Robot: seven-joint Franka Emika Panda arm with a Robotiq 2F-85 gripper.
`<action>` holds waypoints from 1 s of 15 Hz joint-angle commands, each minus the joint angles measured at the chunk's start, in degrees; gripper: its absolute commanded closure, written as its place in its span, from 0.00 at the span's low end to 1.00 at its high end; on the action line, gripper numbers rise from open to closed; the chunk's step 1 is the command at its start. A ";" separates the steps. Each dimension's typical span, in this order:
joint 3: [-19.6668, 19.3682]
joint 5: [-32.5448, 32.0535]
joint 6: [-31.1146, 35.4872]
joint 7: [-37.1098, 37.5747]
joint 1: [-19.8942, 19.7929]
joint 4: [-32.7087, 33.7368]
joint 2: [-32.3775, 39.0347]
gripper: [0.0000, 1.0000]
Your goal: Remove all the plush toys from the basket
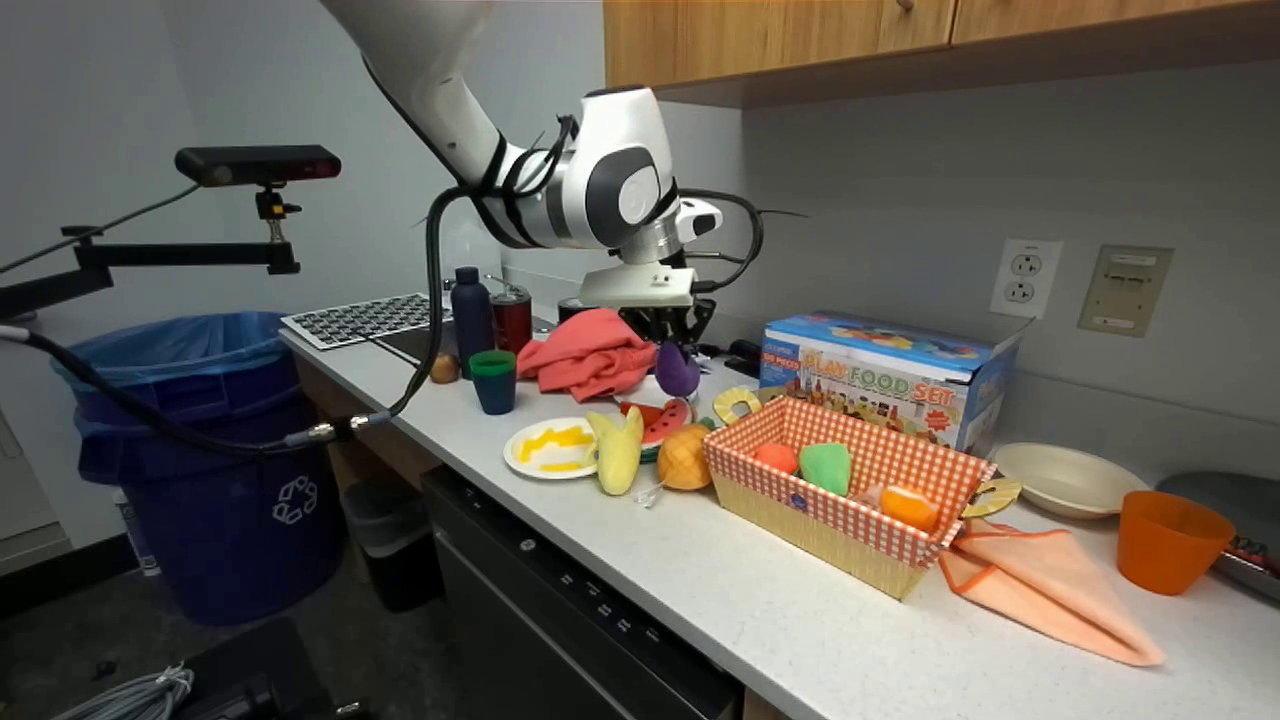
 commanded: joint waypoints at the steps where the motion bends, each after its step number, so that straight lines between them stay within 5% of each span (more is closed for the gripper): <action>1: -1.48 -1.55 -1.45 -1.78 0.14 -0.69 2.23 0.95; 2: -1.92 -2.03 -1.66 -1.73 0.10 -0.75 2.80 0.95; 3: -2.14 -2.13 -1.71 -1.83 -0.05 -0.91 3.10 0.56; 4: -2.39 -2.24 -1.43 -1.76 -0.06 -0.87 3.39 0.54; 11: -0.10 2.94 -0.26 -5.36 -2.65 -0.41 -0.02 0.03; 15: -0.87 5.88 -0.34 -6.21 -4.31 1.22 -1.07 0.00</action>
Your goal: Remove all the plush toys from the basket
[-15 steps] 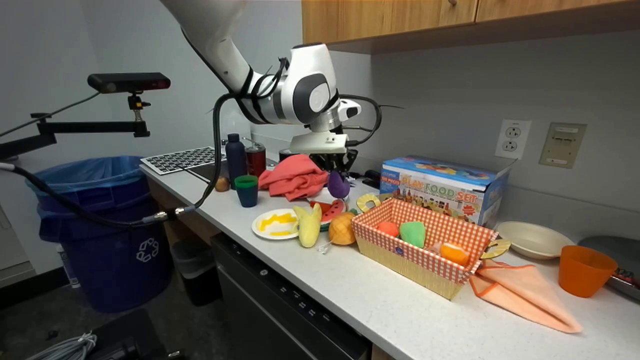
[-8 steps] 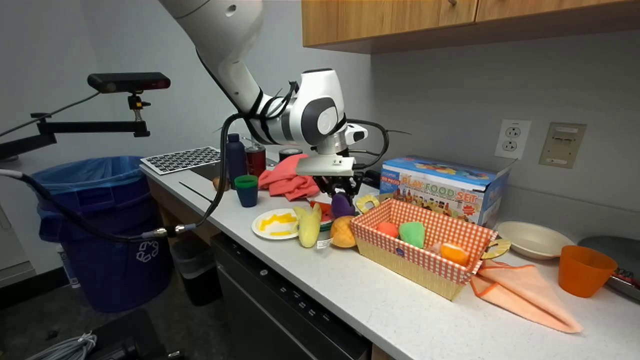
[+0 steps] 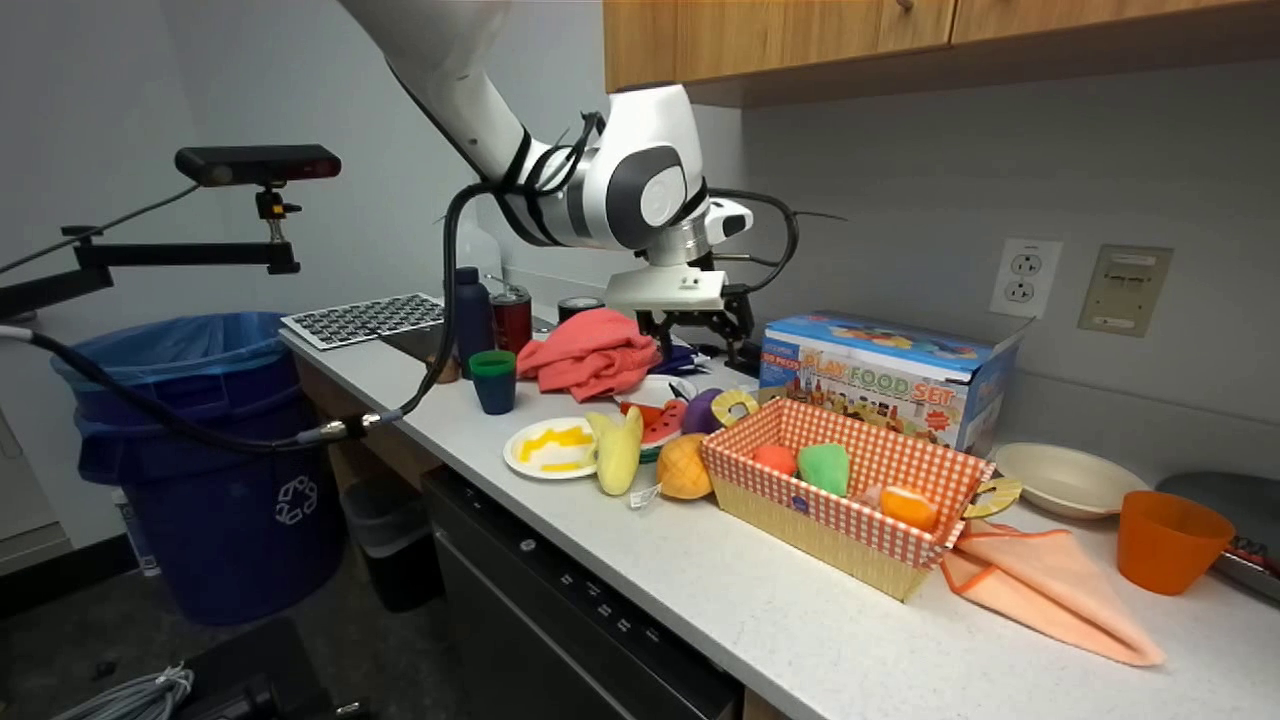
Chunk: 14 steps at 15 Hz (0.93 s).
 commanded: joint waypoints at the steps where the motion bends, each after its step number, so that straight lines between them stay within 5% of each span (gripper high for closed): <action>1: 0.25 3.71 0.00 -2.15 -2.80 1.12 -0.91 0.00; 14: -9.59 -1.94 -1.21 11.71 -2.78 7.71 8.63 0.00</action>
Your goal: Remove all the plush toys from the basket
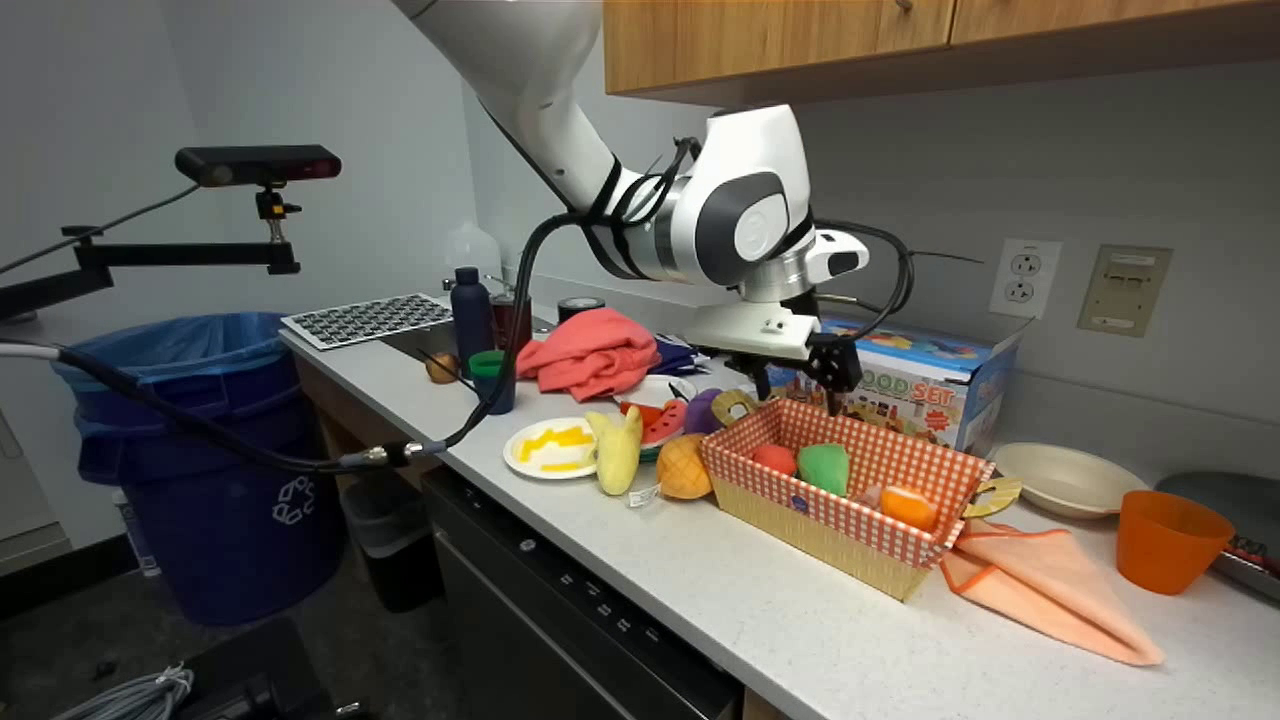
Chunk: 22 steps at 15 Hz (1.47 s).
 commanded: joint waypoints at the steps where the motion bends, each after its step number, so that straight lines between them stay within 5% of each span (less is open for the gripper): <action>1: -2.39 -1.90 -1.46 4.48 1.07 4.47 4.21 0.00; 11: -5.91 -5.47 -6.16 11.09 3.14 10.94 12.72 0.04; 16: -5.85 -5.43 -8.99 11.43 3.04 13.14 14.46 0.54; 22: -5.65 -5.64 -6.19 11.62 3.52 10.83 9.78 0.94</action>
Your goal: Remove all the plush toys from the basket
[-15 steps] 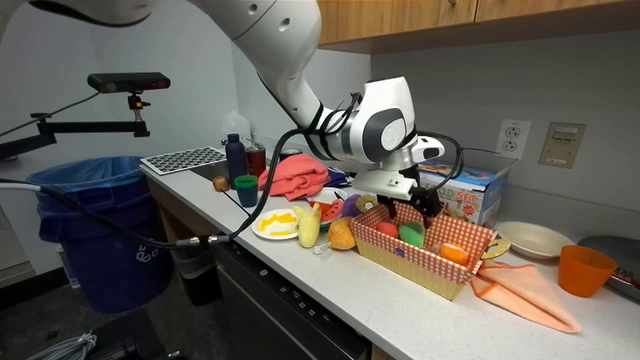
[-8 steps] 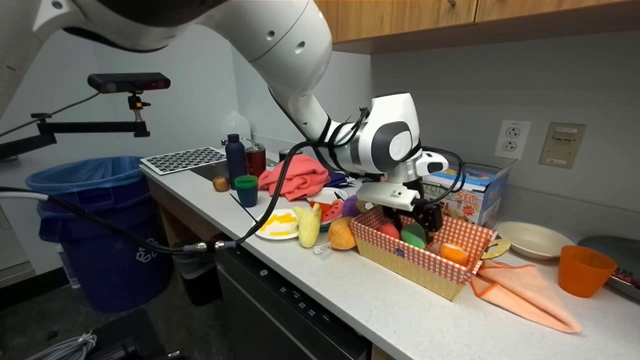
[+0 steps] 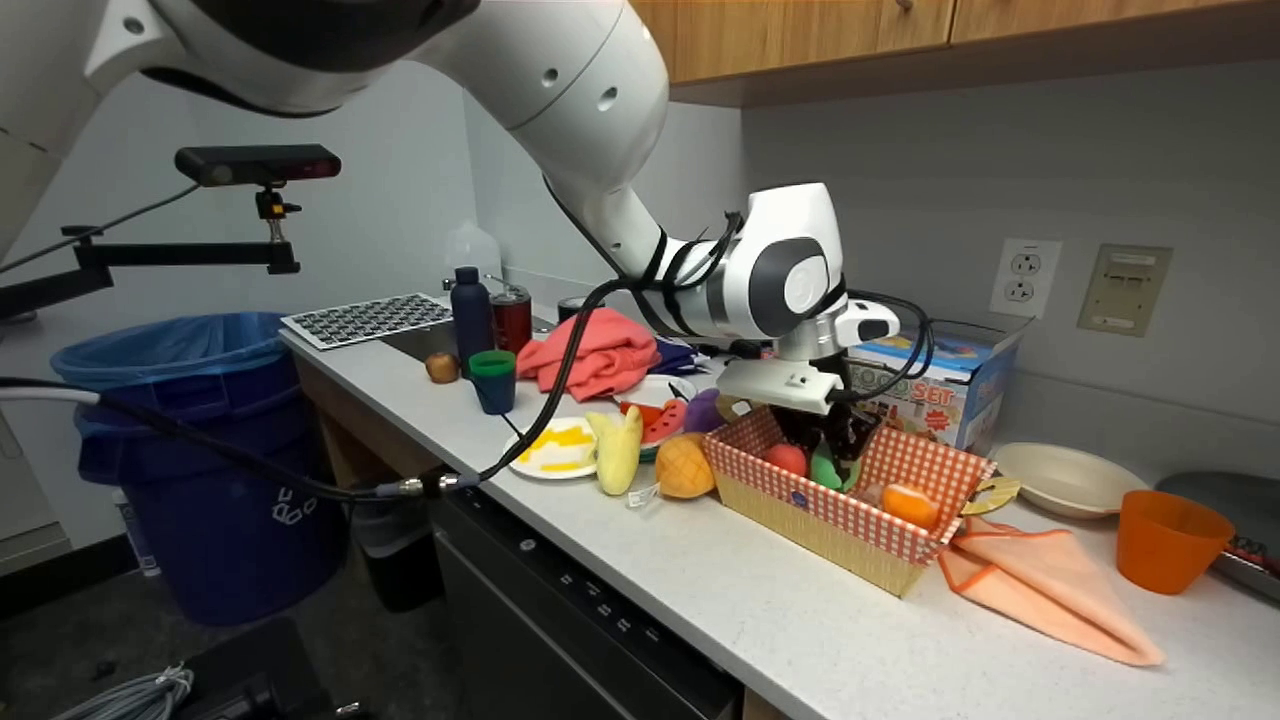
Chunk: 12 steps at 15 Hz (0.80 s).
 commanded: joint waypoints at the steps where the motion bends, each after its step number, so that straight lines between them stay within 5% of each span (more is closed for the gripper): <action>1: -0.64 -1.13 2.13 1.63 1.54 -2.31 -4.70 0.97; 12: 7.84 0.72 12.38 -5.45 3.94 -9.30 -16.21 0.95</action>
